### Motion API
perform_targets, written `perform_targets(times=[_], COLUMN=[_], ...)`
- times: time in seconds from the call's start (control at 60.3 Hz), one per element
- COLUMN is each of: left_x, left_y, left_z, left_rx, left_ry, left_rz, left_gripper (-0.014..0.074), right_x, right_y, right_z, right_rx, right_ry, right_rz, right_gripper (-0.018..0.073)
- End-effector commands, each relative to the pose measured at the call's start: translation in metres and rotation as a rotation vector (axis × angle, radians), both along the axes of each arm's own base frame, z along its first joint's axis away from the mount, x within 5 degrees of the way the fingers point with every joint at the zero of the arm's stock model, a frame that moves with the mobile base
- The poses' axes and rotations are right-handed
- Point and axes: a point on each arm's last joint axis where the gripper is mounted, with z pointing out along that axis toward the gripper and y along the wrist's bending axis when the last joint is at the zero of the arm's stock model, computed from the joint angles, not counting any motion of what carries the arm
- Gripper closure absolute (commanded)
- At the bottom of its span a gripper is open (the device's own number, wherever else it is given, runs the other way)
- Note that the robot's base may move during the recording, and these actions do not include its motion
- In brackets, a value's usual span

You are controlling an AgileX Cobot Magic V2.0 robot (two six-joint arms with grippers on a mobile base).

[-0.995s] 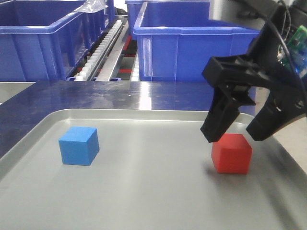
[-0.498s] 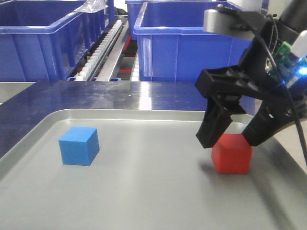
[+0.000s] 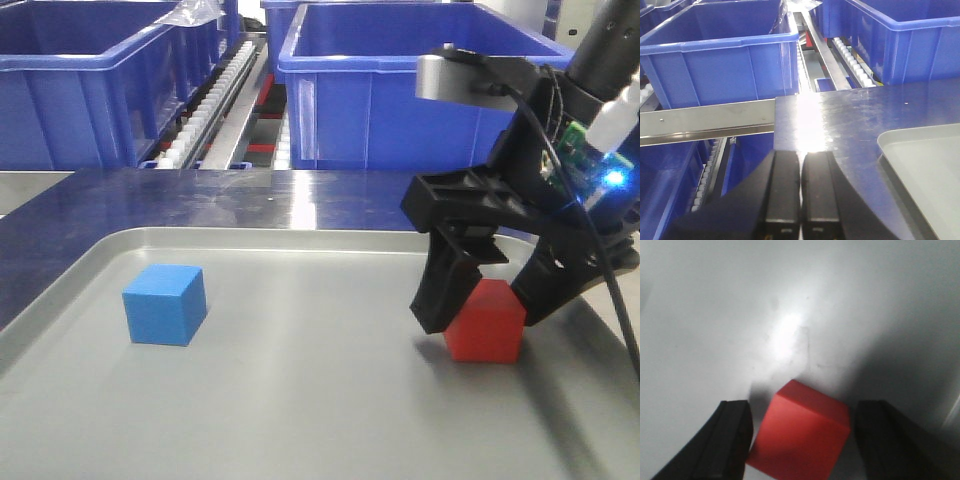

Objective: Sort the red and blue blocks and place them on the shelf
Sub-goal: 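Lower the right gripper over the red cube and close on it, then lift the red cube off the tray with the right gripper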

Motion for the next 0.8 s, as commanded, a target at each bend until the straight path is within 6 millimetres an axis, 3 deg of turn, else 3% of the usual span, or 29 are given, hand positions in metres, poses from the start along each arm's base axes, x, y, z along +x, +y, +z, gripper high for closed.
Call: perform_targets(times=[0.0,0.265,0.464,0.614,0.78], left_x=[0.000,0.000,0.000,0.000,0.000], left_y=[-0.001,-0.001,-0.001,-0.001,-0.001], left_z=[-0.006,-0.006,-0.006,-0.006,-0.006], left_rx=[-0.008,-0.008,-0.008,-0.008,-0.008], left_ry=[-0.055,-0.055,-0.055,-0.055,-0.055], left_rz=[-0.007,-0.007,-0.007,-0.007,-0.007], left_gripper=[0.0472,0.0472,0.0472,0.0472,0.0472], right_x=[0.005,0.005,0.004,0.001,-0.006], right_y=[0.003,0.003,0.003,0.000,-0.006], right_z=[0.019,0.019,0.021,0.035,0.067], right_rx=[0.053,0.053,0.056,0.087,0.165], right_ry=[-0.085,-0.085,-0.090,-0.146,-0.300], right_rz=[-0.011,-0.011,-0.010,-0.015,-0.032], right_gripper=[0.0093,0.0278,0.0363,0.0419,0.0485])
